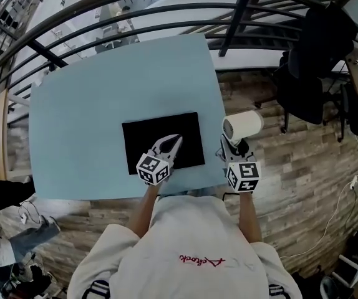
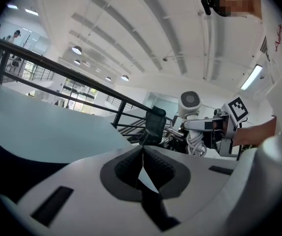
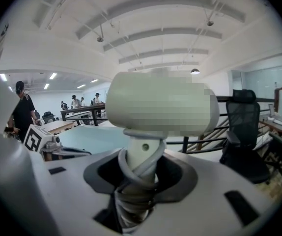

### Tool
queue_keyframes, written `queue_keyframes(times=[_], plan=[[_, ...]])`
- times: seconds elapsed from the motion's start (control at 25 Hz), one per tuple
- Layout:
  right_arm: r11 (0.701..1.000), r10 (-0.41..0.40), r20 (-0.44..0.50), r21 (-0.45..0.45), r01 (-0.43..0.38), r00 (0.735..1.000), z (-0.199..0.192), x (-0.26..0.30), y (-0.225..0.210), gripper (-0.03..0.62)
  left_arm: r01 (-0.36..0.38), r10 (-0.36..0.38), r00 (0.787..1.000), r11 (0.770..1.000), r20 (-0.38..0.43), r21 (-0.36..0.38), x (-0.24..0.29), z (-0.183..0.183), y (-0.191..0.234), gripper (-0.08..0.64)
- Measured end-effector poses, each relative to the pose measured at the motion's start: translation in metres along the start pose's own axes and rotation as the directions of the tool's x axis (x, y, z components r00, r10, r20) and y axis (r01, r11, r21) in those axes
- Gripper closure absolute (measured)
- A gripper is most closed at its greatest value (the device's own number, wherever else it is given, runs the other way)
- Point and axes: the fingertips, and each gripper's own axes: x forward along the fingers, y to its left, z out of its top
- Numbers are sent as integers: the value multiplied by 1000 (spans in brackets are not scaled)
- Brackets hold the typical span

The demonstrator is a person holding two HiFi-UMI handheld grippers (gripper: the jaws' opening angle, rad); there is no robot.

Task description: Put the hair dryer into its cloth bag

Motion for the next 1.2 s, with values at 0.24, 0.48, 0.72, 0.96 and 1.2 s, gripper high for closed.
queue_keyframes(times=[0.24,0.48,0.72,0.96,1.2], plan=[[999,51,-17,13,-50,999,-12,3,-12,416,-45,46,997,999,-67,7,12,-20,-13,552],[997,78,-51,34,-76,996,-32,6,-20,416,-103,101,987,995,-123,-5,30,-31,-5,552],[995,92,-84,47,-88,992,-49,7,-33,416,-123,120,971,992,-205,0,50,-57,-11,551],[993,107,-99,56,-102,989,-58,4,-48,416,-173,167,937,985,-307,9,60,-98,-15,449],[991,129,-112,47,-125,985,-65,-1,-49,416,-219,221,905,975,-364,49,71,-115,-15,442]])
